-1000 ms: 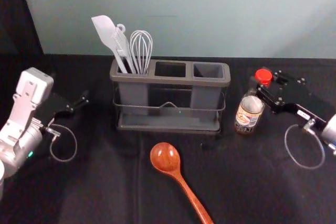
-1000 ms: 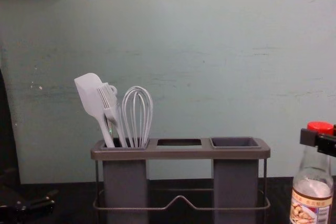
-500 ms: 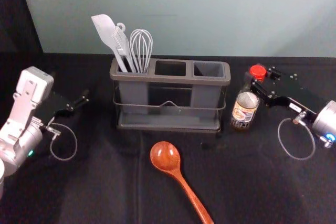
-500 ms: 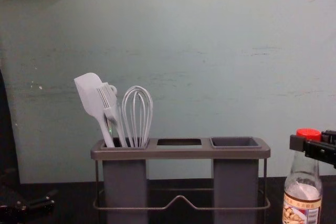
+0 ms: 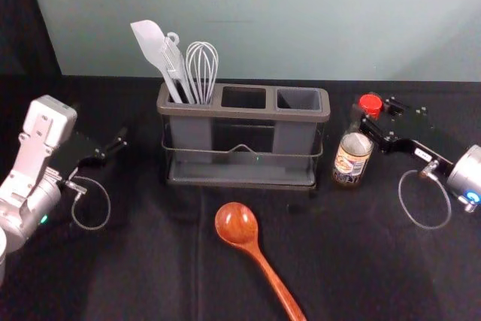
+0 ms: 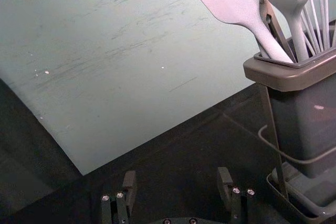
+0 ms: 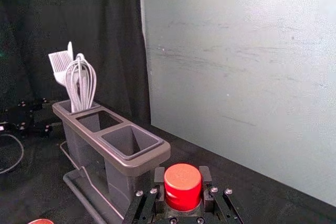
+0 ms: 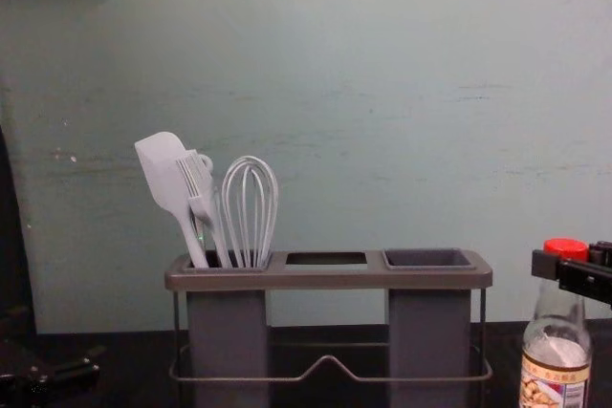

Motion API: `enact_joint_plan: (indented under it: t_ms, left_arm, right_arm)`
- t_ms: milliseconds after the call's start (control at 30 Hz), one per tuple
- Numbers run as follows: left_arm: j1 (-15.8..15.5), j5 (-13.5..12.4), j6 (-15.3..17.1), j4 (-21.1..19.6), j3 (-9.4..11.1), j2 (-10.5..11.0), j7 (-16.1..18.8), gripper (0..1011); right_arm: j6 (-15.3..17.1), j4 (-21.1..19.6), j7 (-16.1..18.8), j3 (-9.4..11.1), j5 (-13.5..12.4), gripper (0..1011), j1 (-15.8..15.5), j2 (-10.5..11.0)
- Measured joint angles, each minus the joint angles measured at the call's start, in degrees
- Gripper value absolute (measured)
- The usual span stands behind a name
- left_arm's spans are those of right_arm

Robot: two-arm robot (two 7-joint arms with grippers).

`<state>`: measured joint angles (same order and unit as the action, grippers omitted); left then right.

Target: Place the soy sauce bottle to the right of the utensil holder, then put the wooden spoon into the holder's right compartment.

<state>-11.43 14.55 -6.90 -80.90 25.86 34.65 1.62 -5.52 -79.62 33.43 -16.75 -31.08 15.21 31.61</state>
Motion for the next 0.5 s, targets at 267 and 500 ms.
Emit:
enact_joint_plan:
  t_ms: [267, 500]
  left_arm:
    - [0.0, 0.0, 0.0, 0.0, 0.0, 0.0, 0.0, 1005]
    - [0.0, 0.0, 0.0, 0.0, 0.0, 0.0, 0.0, 1005]
  right_arm:
    - [0.09, -0.3, -0.37, 0.45, 0.02, 387, -0.43, 0.09]
    - [0.2, -0.31, -0.58, 0.57, 0.01, 387, -0.6, -0.02]
